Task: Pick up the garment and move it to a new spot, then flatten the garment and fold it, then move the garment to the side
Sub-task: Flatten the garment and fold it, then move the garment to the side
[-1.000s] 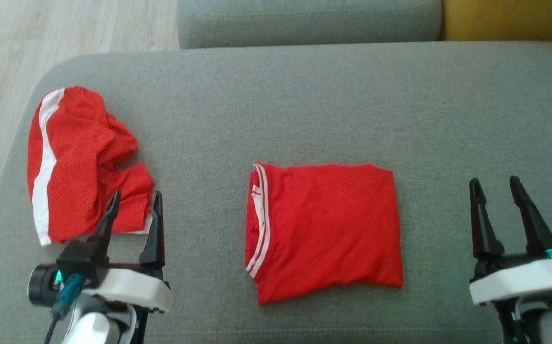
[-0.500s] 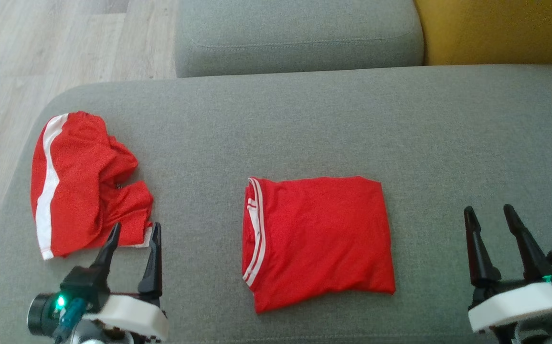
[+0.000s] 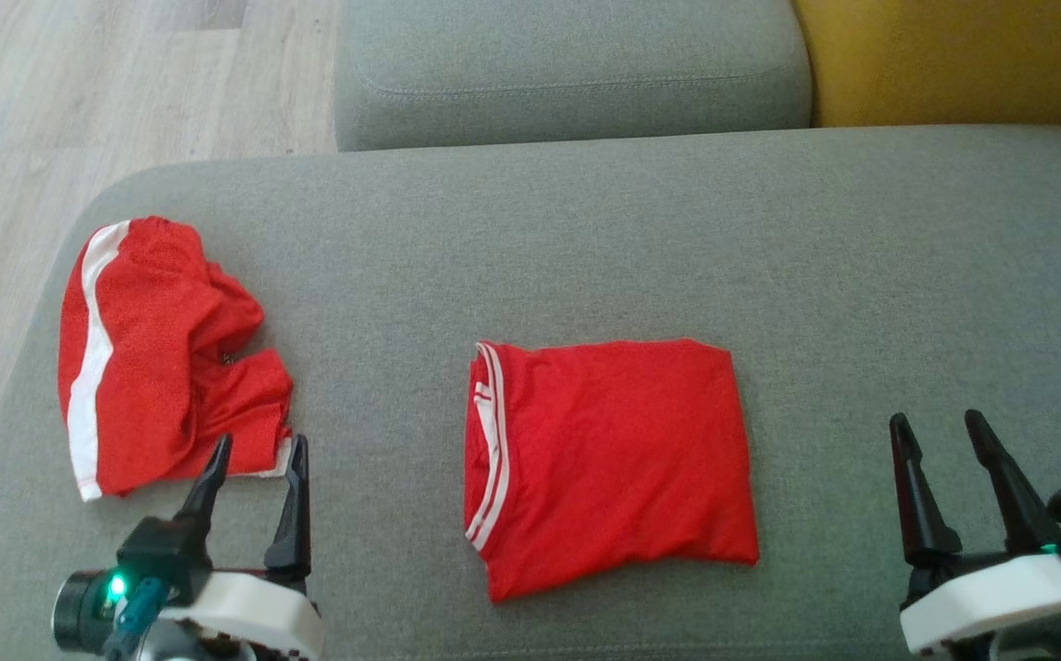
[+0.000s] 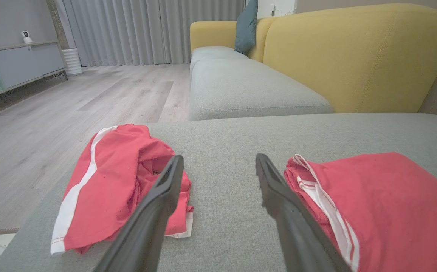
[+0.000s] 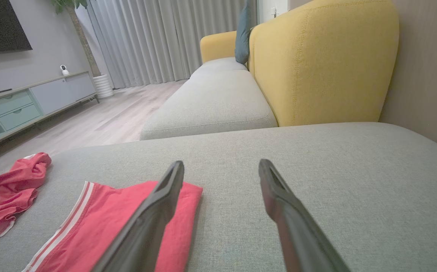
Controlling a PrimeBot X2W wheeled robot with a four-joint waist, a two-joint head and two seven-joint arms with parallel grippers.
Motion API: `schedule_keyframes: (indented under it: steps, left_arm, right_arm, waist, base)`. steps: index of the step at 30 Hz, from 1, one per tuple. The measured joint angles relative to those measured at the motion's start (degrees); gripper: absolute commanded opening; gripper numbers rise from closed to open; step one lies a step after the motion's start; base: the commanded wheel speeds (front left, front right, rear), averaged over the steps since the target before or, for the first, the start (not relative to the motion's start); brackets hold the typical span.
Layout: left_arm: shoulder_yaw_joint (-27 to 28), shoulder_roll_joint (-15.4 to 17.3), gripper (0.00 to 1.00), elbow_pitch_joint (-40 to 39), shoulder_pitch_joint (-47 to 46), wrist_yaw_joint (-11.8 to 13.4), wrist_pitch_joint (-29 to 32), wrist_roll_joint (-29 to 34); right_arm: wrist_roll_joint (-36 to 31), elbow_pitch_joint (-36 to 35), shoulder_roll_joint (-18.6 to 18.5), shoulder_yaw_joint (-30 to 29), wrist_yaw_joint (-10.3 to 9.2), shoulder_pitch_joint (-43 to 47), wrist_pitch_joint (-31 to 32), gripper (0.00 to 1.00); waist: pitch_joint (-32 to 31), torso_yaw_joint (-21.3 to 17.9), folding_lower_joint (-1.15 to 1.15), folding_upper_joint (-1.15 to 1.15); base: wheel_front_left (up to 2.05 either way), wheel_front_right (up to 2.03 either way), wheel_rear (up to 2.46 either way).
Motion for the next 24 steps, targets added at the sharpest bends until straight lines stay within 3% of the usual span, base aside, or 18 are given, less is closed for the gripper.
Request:
schedule_keyframes:
  steps: [10,24]
  left_arm:
    - [0.0,0.0,1.0,0.01,-0.26,-0.07,0.0,0.0]
    - [-0.16,-3.23,1.0,-0.05,-8.99,-2.98,-0.01,2.65]
  right_arm:
    - [-0.37,1.8,-0.24,0.15,0.0,-0.05,1.42,1.0]
    - [1.36,22.75,-2.45,5.88,0.0,-13.06,2.76,1.0]
  waist:
    - [0.69,0.45,0.0,0.0]
    - [6.44,6.71,0.01,0.0]
  base:
    - [0.0,0.0,0.0]
    - [0.0,0.0,0.0]
